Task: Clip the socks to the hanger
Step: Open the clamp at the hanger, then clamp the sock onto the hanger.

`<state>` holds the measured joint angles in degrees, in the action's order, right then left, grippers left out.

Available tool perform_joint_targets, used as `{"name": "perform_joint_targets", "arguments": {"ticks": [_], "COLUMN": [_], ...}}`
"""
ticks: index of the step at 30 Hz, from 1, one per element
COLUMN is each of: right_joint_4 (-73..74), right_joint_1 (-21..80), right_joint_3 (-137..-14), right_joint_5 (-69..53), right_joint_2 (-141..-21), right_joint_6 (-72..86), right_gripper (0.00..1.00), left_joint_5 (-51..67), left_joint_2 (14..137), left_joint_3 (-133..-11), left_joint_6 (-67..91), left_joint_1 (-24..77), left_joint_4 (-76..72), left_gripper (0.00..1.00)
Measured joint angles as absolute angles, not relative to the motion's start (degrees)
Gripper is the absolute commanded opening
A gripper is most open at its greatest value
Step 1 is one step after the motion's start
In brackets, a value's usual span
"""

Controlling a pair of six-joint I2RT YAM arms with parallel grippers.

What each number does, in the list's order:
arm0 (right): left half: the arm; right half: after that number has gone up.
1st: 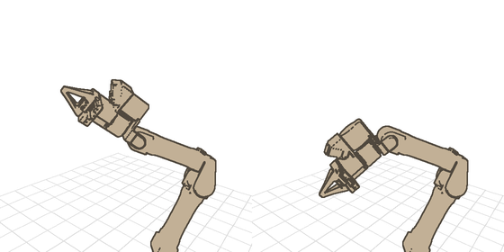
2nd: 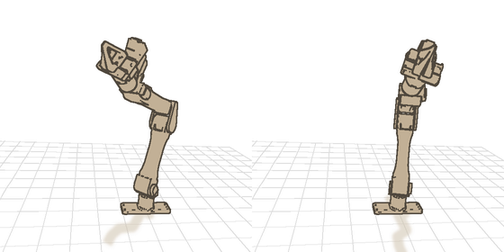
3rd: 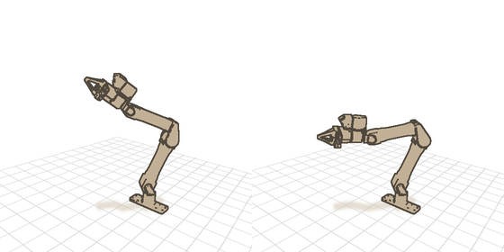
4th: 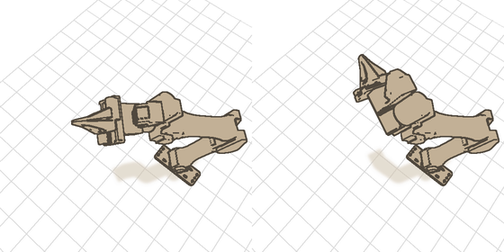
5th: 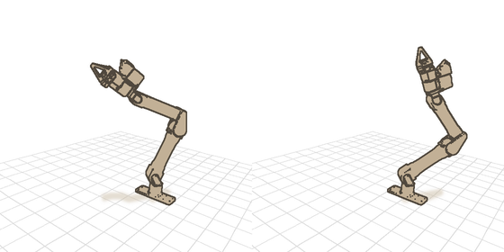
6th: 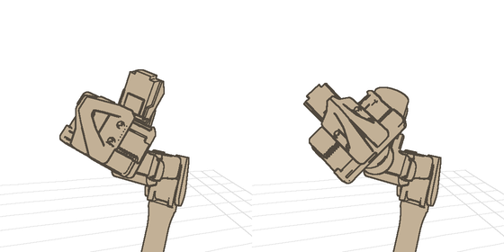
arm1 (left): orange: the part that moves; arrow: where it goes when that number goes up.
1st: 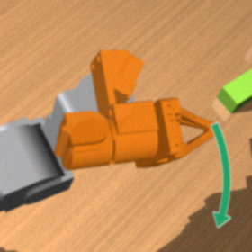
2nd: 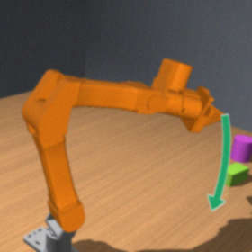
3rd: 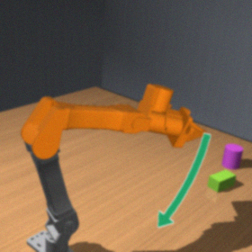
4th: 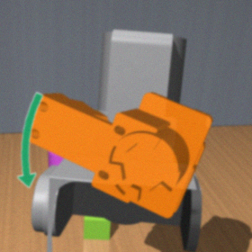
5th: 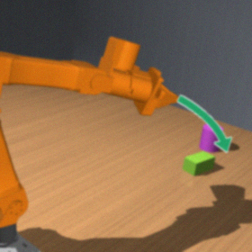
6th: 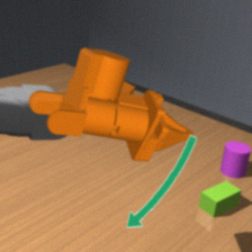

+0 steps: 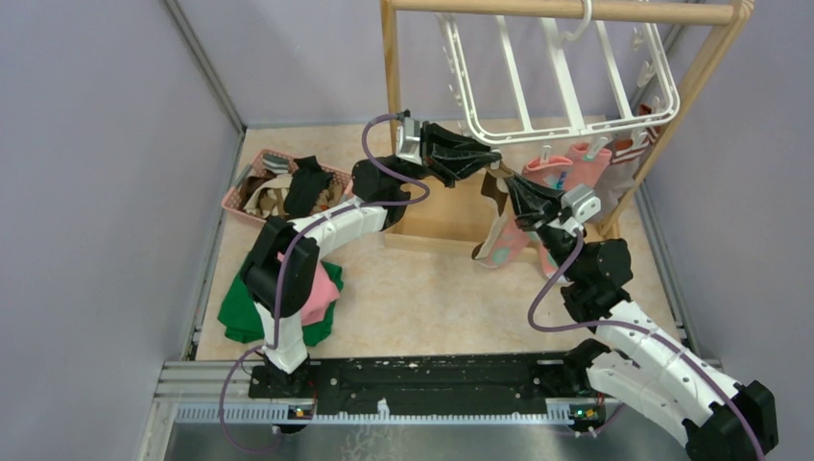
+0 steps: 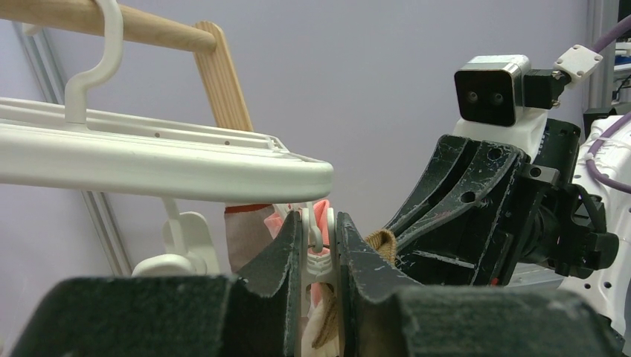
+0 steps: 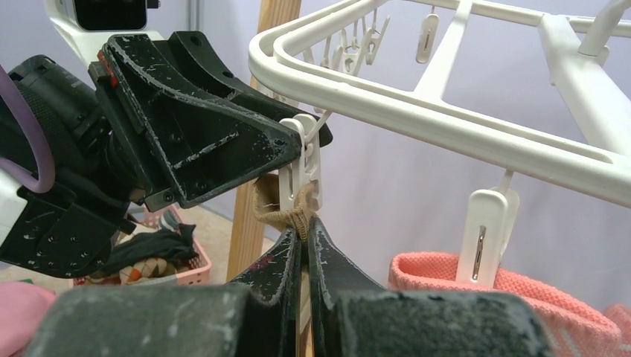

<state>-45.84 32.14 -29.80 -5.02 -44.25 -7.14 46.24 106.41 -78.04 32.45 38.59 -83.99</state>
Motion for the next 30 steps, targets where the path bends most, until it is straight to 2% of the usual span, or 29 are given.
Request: {"name": "perform_joint_targets", "arguments": {"ticks": [9, 19, 26, 30], "right_joint_4": [-45.6, -45.6, -45.6, -45.6], "right_joint_1": [32.1, 32.1, 32.1, 32.1], "right_joint_3": [-29.8, -29.8, -29.8, -29.8], "right_joint_5": [-4.6, -4.1, -3.9, -3.5], "right_joint_2": [-43.5, -43.6, -43.7, -43.6], "right_joint_6": [-4.8, -4.3, -4.3, -4.3], "right_gripper": [0.0, 0.0, 0.0, 0.11], "left_joint_5": [46.2, 46.1, 46.0, 45.7], "left_joint_2": [106.4, 106.4, 106.4, 106.2], "left_joint_3": [-78.1, -78.1, -78.1, -77.4], "left_joint_6": [32.4, 33.1, 33.4, 33.4], "left_joint_1": [38.6, 38.6, 38.6, 38.6], "left_joint_4": [-84.1, -84.2, -84.5, -84.5], "left_gripper": [0.13, 0.48, 0.66, 0.78]}}
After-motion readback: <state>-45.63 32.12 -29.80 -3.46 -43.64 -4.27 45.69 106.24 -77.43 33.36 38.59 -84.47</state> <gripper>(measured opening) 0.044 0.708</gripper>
